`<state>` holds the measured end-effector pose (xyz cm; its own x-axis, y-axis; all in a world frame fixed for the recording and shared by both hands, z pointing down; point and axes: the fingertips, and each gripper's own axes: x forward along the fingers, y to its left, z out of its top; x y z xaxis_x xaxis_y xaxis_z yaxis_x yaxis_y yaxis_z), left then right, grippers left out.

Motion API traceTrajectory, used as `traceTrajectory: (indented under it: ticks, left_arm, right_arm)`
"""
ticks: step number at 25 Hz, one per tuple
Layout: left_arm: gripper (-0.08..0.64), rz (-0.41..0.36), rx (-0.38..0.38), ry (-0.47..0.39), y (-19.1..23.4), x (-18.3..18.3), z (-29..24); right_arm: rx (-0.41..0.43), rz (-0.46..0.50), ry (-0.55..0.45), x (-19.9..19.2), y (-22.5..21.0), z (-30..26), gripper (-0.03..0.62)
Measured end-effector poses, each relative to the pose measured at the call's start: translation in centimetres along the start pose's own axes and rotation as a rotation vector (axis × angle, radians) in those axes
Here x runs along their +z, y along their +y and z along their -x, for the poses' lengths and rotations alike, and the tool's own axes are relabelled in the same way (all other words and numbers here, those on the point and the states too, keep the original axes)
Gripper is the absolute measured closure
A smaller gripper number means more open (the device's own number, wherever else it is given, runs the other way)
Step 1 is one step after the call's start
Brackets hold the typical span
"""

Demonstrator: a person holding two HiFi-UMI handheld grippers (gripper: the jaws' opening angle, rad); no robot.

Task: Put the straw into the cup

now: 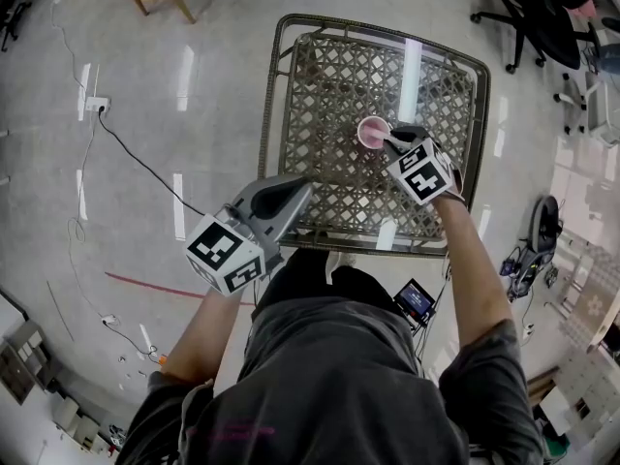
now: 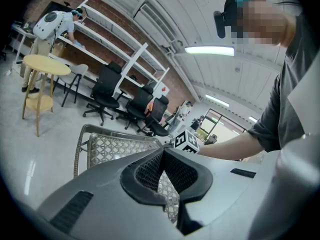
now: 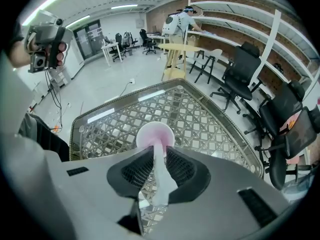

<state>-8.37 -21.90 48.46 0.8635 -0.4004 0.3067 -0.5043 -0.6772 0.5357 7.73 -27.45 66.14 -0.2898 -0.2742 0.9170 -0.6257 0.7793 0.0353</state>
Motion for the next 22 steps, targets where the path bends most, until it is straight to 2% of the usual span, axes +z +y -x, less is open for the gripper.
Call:
traceTrajectory:
  ticks: [14, 22]
  left_arm:
    - [0.549, -0.032, -0.020, -0.010, -1.4, 0.6, -0.3]
    - [0.549, -0.056, -0.029, -0.017, -2.8, 1.3, -0.7]
  right_arm:
    - [-0.021, -0.056, -0.069, 0.5, -0.6, 2.7, 0.543]
    - [-0.038, -0.091, -0.156, 1.6, -1.1, 5.7, 0.543]
